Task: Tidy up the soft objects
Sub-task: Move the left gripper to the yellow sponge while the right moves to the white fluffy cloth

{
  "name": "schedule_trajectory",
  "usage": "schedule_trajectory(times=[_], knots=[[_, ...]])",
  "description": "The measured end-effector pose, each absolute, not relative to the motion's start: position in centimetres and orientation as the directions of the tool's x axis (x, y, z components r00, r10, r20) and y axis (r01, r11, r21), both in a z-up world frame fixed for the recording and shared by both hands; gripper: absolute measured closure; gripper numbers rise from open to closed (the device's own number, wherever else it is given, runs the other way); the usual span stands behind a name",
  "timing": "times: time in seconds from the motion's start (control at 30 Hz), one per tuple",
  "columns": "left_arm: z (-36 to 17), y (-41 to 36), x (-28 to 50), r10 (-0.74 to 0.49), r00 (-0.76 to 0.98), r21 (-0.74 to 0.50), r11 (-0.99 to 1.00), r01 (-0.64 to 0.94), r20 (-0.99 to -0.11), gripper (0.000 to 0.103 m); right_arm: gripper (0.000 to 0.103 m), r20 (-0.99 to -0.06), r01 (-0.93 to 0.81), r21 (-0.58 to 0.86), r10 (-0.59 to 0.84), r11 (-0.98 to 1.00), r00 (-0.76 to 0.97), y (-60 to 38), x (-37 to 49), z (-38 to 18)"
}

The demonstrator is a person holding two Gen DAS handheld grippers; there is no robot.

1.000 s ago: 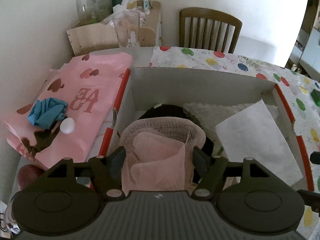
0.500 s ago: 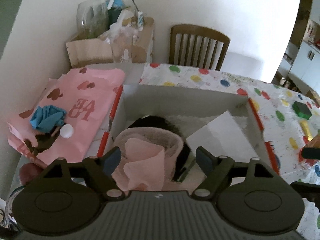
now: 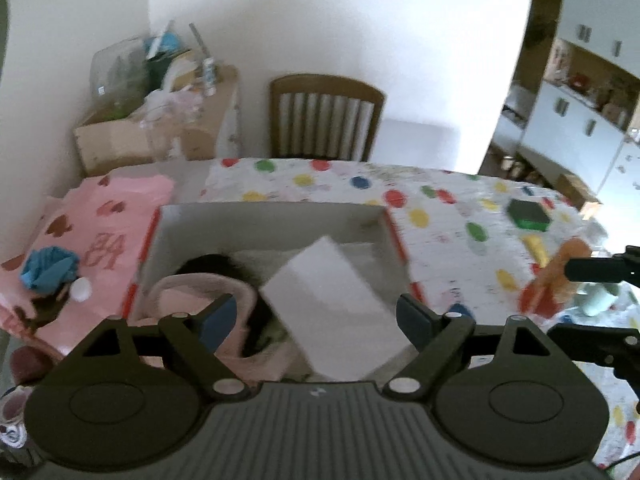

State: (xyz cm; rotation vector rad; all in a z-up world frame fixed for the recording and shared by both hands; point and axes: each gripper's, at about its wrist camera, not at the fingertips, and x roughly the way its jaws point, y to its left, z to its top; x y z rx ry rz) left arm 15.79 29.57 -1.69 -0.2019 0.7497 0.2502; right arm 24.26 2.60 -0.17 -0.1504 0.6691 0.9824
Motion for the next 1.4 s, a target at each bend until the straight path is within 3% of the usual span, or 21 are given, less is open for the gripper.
schedule_trajectory(times=[0.07,0.3,0.73,1.4], knots=[[-1.2,28.6,15.8,0.129,0.718,-0.103,0.957,-0.27,-0.685,0.003,0.004,-0.572,-0.795,0.183,0.72,0.579,0.392,1.3,24.3,0.3],[0.3,24.5,16.4,0.044,0.768,-0.126,0.979,-0.162,-0.639,0.0,0.0,-0.545,-0.74,0.213,0.706,0.638,0.452,-4.3,24.4,1.2],[1.0,14.7,21.0,-0.042,0.785,-0.188,0.978,-0.095,-0.618,0.0,0.0,-0.529,-0.671,0.22,0.665,0.708,0.528,-17.4,27.2,1.3],[1.4,-6.3,33.1,-0.144,0.773,-0.148,0.987,0.065,-0.618,0.0,0.003,-0.597,-0.519,0.156,0.498,0.841,0.629,-34.2,37.1,-1.7]])
